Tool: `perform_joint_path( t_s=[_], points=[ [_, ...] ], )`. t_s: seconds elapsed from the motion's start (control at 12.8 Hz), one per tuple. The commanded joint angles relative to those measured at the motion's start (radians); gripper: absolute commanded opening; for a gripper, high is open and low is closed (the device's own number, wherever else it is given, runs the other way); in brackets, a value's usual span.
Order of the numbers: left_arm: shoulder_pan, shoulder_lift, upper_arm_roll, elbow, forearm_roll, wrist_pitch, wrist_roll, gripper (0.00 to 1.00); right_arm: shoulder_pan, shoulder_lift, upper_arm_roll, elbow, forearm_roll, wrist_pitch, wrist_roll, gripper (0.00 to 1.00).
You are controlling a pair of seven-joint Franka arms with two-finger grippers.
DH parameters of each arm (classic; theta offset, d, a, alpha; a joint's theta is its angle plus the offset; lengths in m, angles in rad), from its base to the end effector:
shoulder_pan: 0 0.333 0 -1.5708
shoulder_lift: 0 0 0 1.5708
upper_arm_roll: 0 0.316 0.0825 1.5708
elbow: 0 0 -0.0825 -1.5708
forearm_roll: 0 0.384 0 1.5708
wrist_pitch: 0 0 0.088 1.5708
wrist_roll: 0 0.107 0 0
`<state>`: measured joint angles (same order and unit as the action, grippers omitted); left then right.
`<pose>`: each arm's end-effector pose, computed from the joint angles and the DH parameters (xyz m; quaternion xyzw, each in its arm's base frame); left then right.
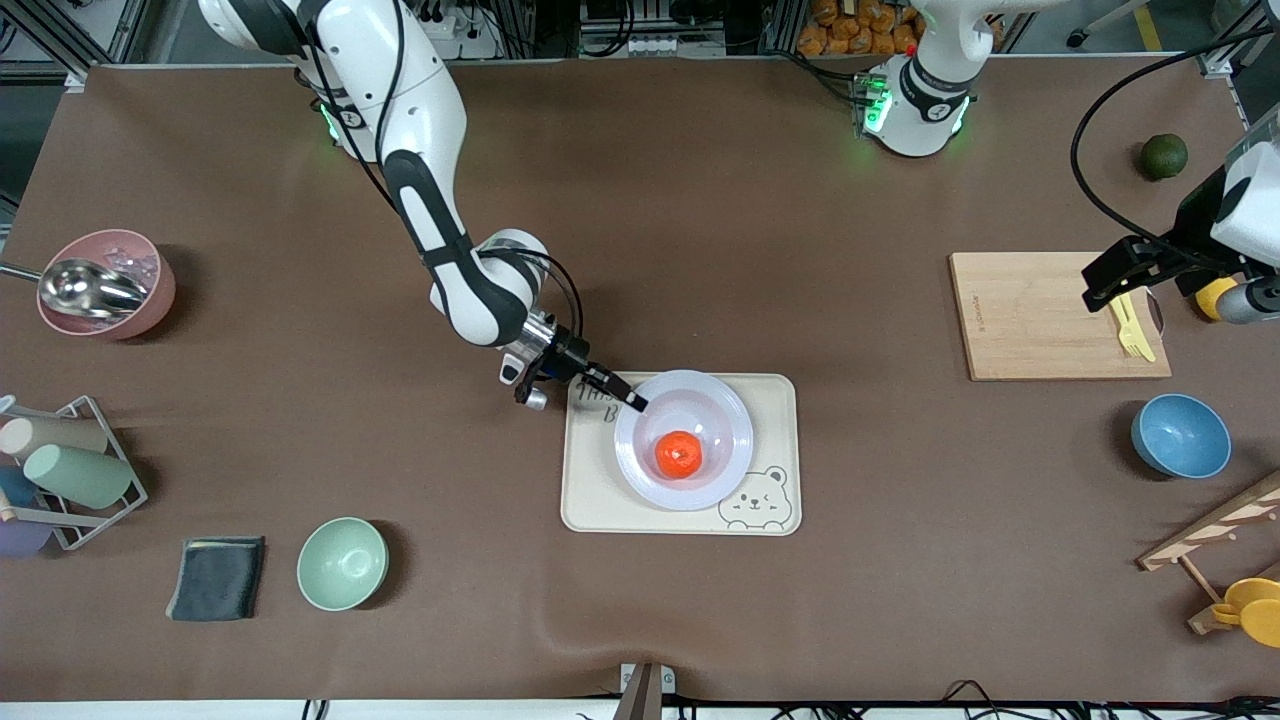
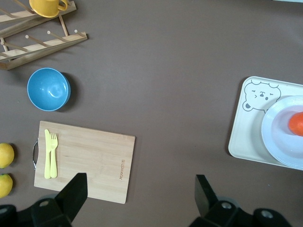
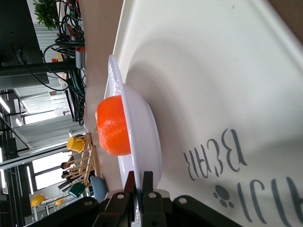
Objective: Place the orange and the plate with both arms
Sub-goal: 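Set the plate down on the tray and open the right gripper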
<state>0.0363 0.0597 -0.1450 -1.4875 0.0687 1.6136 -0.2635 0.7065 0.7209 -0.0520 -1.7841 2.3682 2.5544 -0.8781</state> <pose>0.5755 -0.0529 0.6347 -0.9960 -0.0772 -0.0385 0.0233 0.5122 0.3828 0.1403 -0.8054 0.2729 -0.0776 0.5204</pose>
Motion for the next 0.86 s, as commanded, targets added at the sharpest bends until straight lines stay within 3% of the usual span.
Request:
perform_joint_path(
  t_s=[0.0,0.78],
  points=[
    [0.007,-0.011,-0.002,0.004,-0.015,0.002,0.030,1.00,-0.008,0.023,0.006,0.025,-0.029,0.015,0.011,0.38],
    [0.007,-0.024,0.005,0.004,-0.003,-0.001,0.023,1.00,-0.002,0.028,0.006,0.023,-0.162,0.032,0.148,0.44]
  ],
)
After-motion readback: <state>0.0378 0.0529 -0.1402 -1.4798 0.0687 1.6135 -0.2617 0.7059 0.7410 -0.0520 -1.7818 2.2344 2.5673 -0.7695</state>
